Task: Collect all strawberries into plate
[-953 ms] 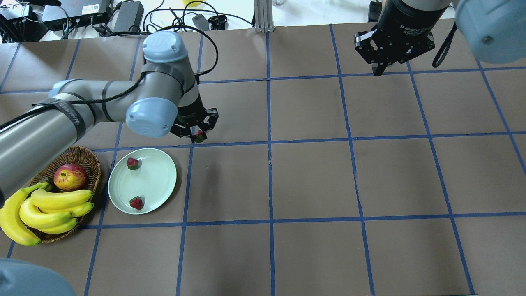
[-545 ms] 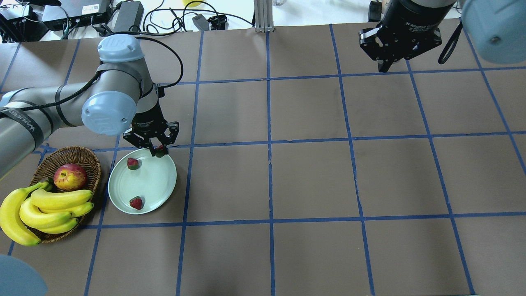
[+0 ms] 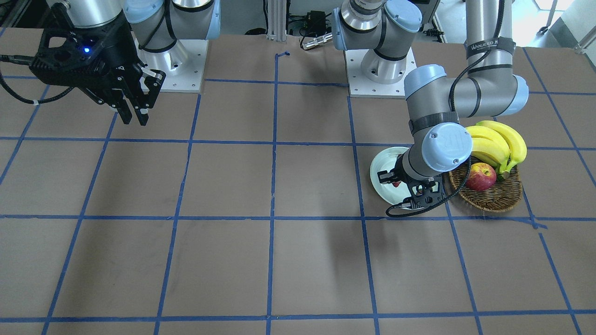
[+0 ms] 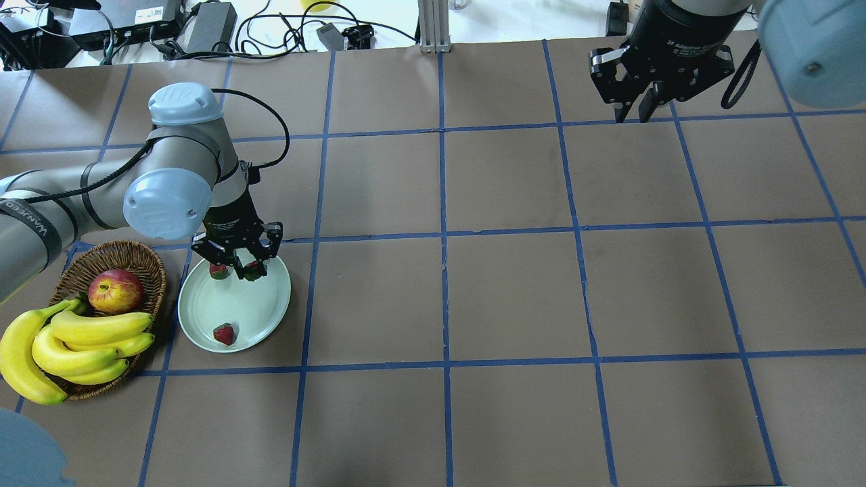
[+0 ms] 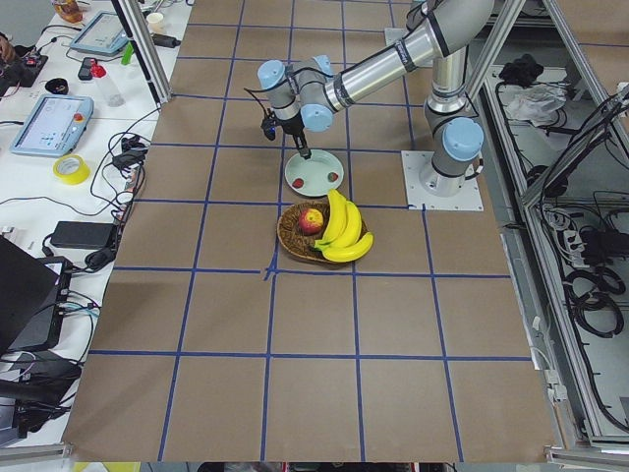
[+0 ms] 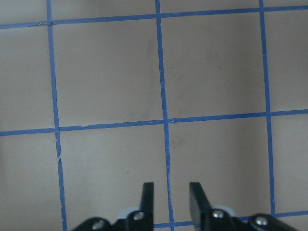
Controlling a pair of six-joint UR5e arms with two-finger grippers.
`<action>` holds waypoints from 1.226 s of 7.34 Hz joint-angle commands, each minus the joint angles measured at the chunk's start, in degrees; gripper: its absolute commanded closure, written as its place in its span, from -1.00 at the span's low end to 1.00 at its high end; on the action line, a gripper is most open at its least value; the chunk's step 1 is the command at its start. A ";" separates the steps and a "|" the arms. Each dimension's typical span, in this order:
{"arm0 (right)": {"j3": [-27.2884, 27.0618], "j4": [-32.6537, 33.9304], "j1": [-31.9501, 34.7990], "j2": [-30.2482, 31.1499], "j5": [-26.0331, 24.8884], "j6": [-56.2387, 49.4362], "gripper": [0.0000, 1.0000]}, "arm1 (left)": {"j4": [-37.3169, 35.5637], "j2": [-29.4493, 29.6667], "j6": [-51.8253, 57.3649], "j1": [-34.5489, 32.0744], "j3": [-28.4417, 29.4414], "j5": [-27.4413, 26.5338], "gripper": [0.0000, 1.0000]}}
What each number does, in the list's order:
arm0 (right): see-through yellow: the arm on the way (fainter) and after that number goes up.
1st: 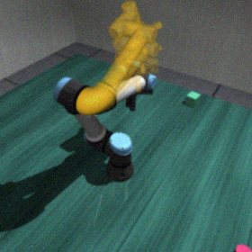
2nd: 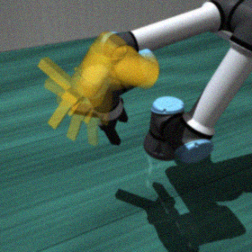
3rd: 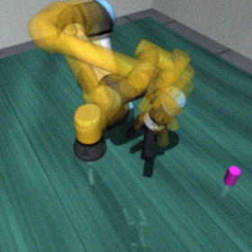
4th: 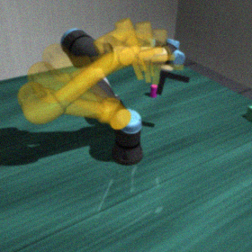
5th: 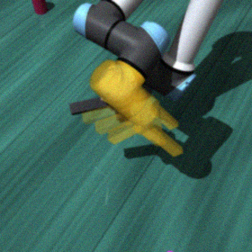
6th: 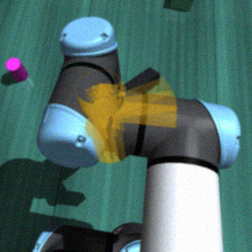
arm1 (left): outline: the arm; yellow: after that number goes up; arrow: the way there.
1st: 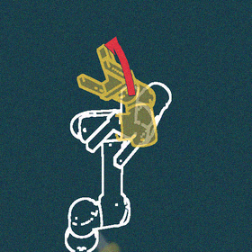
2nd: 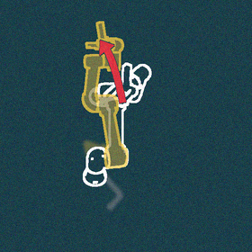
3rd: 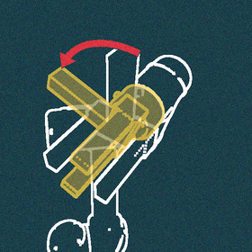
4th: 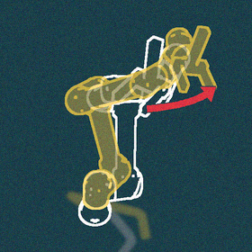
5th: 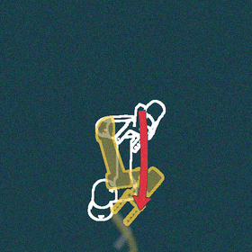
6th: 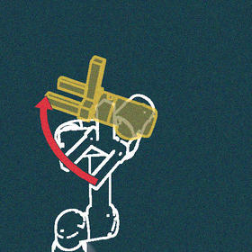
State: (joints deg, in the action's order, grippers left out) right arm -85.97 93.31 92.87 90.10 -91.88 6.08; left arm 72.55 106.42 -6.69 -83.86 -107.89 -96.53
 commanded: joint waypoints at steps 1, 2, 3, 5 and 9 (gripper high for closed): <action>0.02 -0.06 0.03 -0.02 1.08 -1.67 -1.00 | 1.27 -1.12 1.85 1.40 3.10 -0.59 -1.00; 0.37 0.20 -0.14 -0.02 1.35 -5.86 -1.00 | 5.46 -2.08 2.03 3.07 5.21 -0.41 -1.00; 0.63 0.38 -0.14 0.07 1.78 -6.60 -1.00 | 5.85 -3.31 2.21 3.43 7.23 -0.15 -1.00; 0.98 0.29 -0.14 0.25 2.84 -6.87 -1.00 | 9.24 -6.03 2.56 2.21 13.90 3.95 -1.00; 2.92 -0.06 -0.14 0.60 0.86 -8.88 -0.99 | 20.62 -14.65 2.47 -1.46 20.96 6.89 -1.00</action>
State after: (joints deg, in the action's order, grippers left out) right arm -82.98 93.35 92.72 90.75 -87.97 -1.18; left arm 91.91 93.85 -4.53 -83.04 -87.71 -89.56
